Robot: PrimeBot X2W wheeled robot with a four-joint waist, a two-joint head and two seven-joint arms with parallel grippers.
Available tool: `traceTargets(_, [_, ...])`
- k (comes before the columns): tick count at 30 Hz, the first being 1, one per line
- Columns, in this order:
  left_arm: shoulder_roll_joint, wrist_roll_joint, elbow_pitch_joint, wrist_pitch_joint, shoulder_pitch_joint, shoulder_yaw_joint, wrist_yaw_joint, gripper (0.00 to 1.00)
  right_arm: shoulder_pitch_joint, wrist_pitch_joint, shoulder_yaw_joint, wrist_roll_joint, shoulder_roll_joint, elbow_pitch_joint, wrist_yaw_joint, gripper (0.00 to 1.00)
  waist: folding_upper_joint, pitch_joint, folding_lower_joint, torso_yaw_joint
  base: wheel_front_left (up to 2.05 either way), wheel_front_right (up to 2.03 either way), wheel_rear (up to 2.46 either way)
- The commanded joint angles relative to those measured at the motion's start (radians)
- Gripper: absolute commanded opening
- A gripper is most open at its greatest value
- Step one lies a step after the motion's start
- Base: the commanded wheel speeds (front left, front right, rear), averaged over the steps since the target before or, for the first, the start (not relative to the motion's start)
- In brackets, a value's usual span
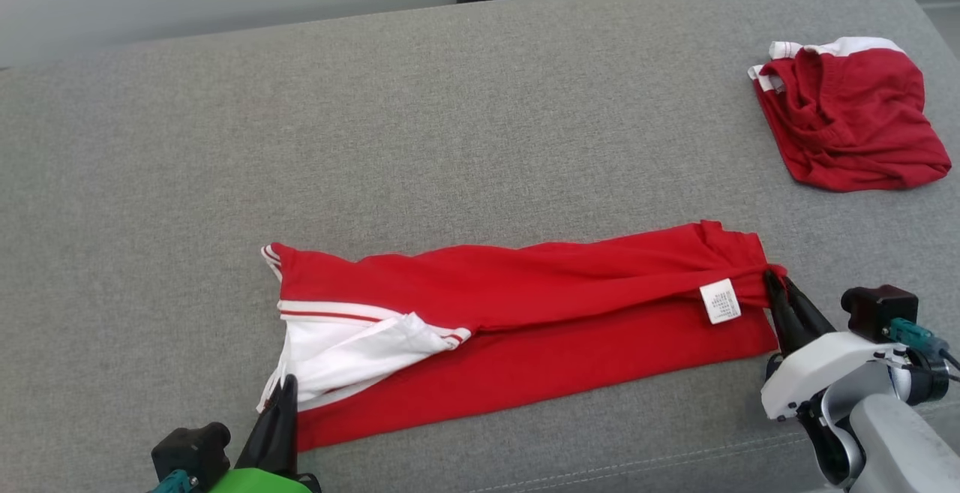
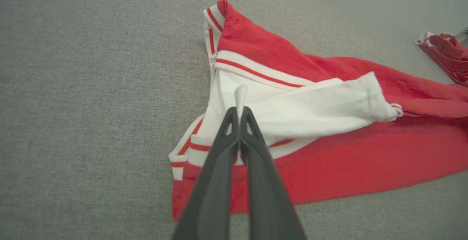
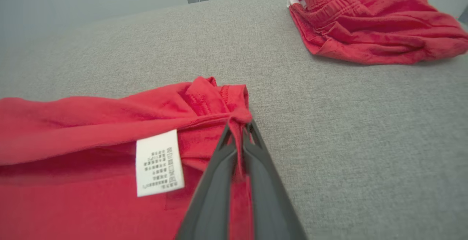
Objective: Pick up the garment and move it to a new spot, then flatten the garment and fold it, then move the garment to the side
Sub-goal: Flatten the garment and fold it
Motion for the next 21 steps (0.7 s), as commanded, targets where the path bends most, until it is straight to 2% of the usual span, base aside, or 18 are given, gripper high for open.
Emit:
traceTargets(1, [0.002, 0.002, 0.006, -0.004, 0.012, 0.002, -0.004, 0.71, 0.024, -0.005, -0.012, -0.003, 0.004, -0.004, -0.002, 1.00, 0.0095, -0.009, 0.0000, 0.001, 0.00, 0.00, 0.00])
traceTargets(2, [0.004, 0.002, 0.008, -0.008, 0.015, 0.004, -0.004, 1.00, 0.034, -0.007, -0.019, -0.006, 0.007, -0.009, -0.002, 1.00, 0.0095, -0.014, 0.0000, 0.001, 0.00, 0.00, 0.00])
traceTargets(12, [0.009, 0.016, -0.034, -0.028, 0.026, 0.023, 0.015, 1.00, 0.149, -0.011, -0.113, -0.031, 0.047, -0.071, -0.002, 1.00, 0.0095, -0.057, 0.0000, -0.006, 0.00, 0.00, 0.00])
traceTargets(21, [0.001, 0.043, -0.060, -0.038, -0.013, 0.019, 0.028, 1.00, 0.181, 0.001, -0.155, -0.056, 0.063, -0.123, -0.002, 1.00, 0.0095, -0.076, 0.0000, -0.020, 0.00, 0.00, 0.00])
